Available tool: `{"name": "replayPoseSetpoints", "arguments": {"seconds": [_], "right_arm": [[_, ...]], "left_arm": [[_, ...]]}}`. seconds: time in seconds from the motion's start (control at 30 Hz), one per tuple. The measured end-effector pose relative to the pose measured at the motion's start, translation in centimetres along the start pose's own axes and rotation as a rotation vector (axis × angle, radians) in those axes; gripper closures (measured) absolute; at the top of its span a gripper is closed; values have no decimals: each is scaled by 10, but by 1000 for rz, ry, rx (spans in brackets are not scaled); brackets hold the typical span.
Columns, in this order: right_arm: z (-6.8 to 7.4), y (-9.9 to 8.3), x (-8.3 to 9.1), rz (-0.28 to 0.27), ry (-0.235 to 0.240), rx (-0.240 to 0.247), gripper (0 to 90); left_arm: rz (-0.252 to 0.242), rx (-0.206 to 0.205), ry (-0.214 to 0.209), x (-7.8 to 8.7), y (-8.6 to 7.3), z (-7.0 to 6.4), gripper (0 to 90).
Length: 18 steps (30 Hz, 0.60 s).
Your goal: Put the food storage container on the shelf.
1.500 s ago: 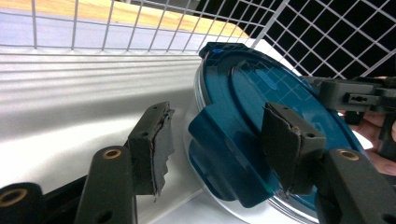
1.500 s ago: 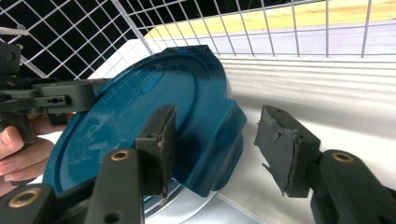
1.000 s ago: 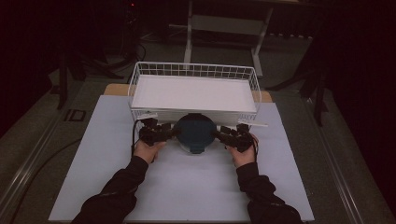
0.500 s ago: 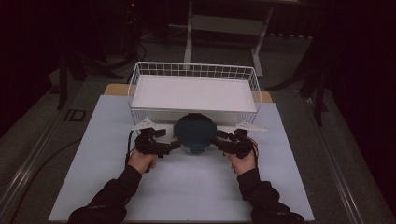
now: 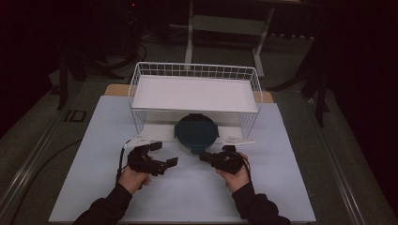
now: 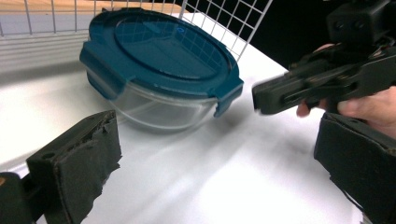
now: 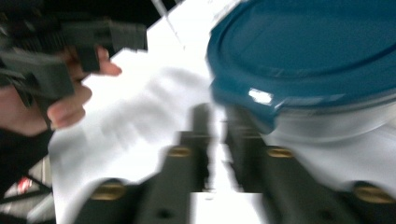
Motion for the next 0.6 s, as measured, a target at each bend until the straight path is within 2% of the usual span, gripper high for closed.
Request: {"name": "replayPoseSetpoints", "arguments": {"seconds": [0.13, 0.23, 0.33, 0.43, 0.6], "right_arm": [[8, -13, -10, 55, 27, 19, 899], [8, -17, -17, 70, 19, 23, 899], [2, -16, -23, 70, -8, 27, 899], [-8, -15, -27, 66, -30, 3, 900], [-15, -13, -34, 57, -44, -11, 900]], "left_arm": [[0, -25, 6, 5, -4, -2, 10], [-9, -36, 11, 6, -3, -2, 10], [-15, -37, 13, 6, -3, -3, 10], [-16, -42, 11, 6, -3, -4, 10], [-22, -34, 11, 6, -4, -3, 10]]}}
Point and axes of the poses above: each handheld gripper's, and its own axes: x roughly backward along the jaws, y roughly out of its top, z roughly to its left, the point moved 8 cm from there along -x, roughly forward along the jaws, and after that the axes turned 15 degrees about -z, right-handed, at the moved point
